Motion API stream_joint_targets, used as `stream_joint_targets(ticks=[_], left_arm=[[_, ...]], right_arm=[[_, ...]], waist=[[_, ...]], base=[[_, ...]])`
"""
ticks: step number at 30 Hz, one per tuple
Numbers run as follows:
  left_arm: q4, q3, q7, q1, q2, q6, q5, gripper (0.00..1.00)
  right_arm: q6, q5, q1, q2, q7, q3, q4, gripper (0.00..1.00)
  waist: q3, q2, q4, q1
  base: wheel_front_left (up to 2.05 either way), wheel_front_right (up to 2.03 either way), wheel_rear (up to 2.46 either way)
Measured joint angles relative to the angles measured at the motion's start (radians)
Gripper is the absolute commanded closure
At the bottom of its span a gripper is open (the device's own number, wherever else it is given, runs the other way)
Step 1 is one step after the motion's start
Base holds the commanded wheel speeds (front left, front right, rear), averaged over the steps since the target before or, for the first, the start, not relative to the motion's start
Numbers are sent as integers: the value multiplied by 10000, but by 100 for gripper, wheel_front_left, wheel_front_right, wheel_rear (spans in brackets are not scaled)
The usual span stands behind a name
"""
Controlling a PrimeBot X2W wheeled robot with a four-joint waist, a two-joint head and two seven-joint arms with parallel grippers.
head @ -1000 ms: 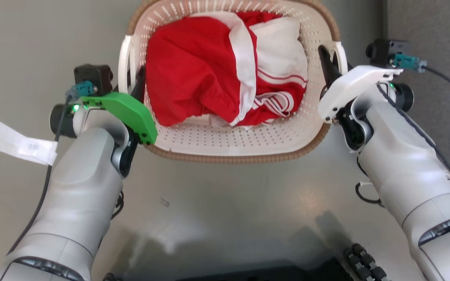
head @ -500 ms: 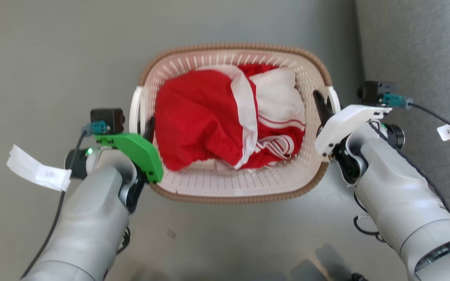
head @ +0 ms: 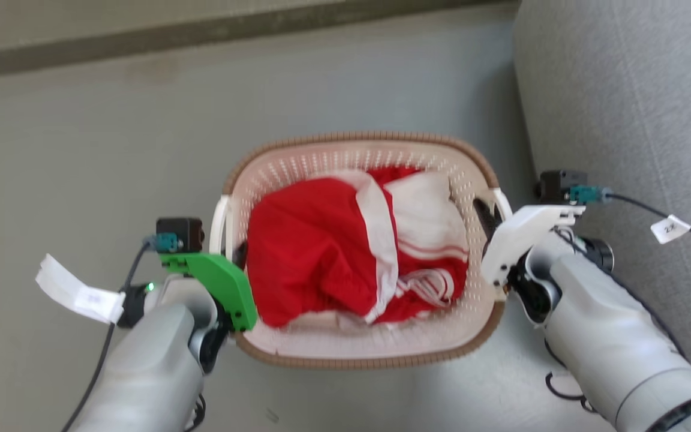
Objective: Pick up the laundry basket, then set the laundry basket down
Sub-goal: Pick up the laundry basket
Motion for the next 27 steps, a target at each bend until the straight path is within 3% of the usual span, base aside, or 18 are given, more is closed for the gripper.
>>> stream_joint_targets(ticks=[17,27], left_arm=[[67,-639,1026,1255,33,42,-1007,100],[23,-853,1515,1343,46,393,-1243,100]], right_arm=[[-82,809,1194,-23,1177,736,73,100],[-86,1070,1357,-29,1682,978,42,100]], waist=[[-2374,0,79,0],[-3166,0,136,0]], base=[[0,0,0],[0,0,0]])
